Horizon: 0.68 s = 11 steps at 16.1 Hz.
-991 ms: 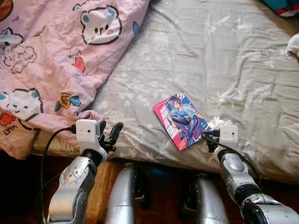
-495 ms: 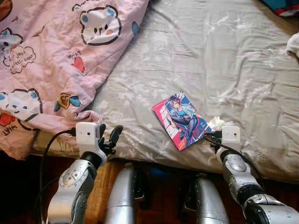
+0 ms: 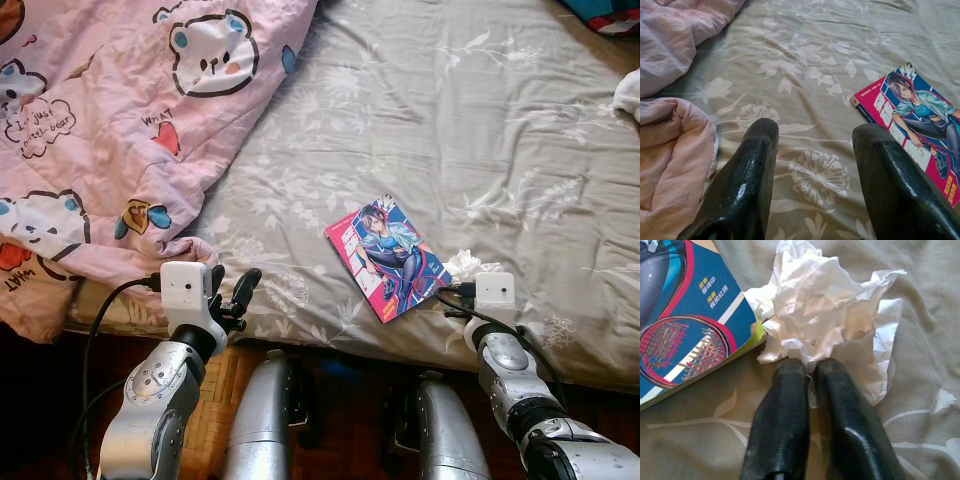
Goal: Clean up the room
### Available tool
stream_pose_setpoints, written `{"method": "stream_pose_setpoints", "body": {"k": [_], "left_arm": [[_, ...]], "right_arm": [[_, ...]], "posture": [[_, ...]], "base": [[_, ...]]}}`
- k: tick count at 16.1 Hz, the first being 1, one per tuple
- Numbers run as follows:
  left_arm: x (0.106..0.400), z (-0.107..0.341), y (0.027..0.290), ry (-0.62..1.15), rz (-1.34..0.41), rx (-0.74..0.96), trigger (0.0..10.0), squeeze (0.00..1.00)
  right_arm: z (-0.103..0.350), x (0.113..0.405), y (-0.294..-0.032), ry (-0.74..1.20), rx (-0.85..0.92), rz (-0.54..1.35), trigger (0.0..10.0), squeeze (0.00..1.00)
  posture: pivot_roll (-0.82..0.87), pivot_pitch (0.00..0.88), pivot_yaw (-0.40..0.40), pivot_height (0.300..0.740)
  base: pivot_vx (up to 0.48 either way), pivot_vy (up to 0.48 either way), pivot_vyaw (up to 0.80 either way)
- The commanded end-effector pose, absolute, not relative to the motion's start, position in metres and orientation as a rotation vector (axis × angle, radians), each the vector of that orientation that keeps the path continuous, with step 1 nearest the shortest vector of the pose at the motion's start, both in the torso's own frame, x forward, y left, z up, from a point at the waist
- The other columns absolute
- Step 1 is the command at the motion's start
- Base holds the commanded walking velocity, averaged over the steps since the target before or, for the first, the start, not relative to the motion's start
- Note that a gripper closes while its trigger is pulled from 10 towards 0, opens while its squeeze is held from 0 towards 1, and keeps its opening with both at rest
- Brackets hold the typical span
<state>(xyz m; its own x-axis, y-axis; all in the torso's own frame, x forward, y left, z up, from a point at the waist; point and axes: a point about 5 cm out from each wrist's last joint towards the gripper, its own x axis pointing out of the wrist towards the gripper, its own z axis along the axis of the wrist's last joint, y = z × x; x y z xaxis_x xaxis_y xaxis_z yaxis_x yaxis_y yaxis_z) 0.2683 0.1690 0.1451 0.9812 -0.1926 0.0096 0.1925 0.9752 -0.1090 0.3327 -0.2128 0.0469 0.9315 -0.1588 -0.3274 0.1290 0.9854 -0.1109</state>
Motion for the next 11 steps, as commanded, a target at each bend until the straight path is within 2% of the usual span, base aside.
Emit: {"method": "stream_pose_setpoints", "body": {"k": [1,6,10,11], "left_arm": [[0.262,0.137,0.175,0.038,-0.173,-0.105,10.0,0.00],[0.264,0.137,0.189,0.037,-0.147,-0.072,10.0,0.00],[0.263,0.125,0.185,0.063,-0.149,-0.078,10.0,0.00],[0.263,0.119,0.182,0.070,-0.147,-0.080,10.0,0.00]], "right_arm": [[0.033,0.321,-0.217,0.397,-0.075,-0.161,0.0,0.00],[0.034,0.322,-0.219,0.395,-0.078,-0.172,0.0,0.00],[0.036,0.323,-0.216,0.356,-0.046,-0.176,0.0,0.00],[0.040,0.323,-0.219,0.303,-0.014,-0.199,0.0,0.00]], "posture": [[0.16,0.552,0.083,0.646],[0.16,0.523,0.084,0.646],[0.14,0.495,0.073,0.646],[0.13,0.464,0.066,0.646]], "base": [[0.000,0.000,0.00],[0.000,0.000,0.00],[0.000,0.000,0.00],[0.000,0.000,0.00]]}}
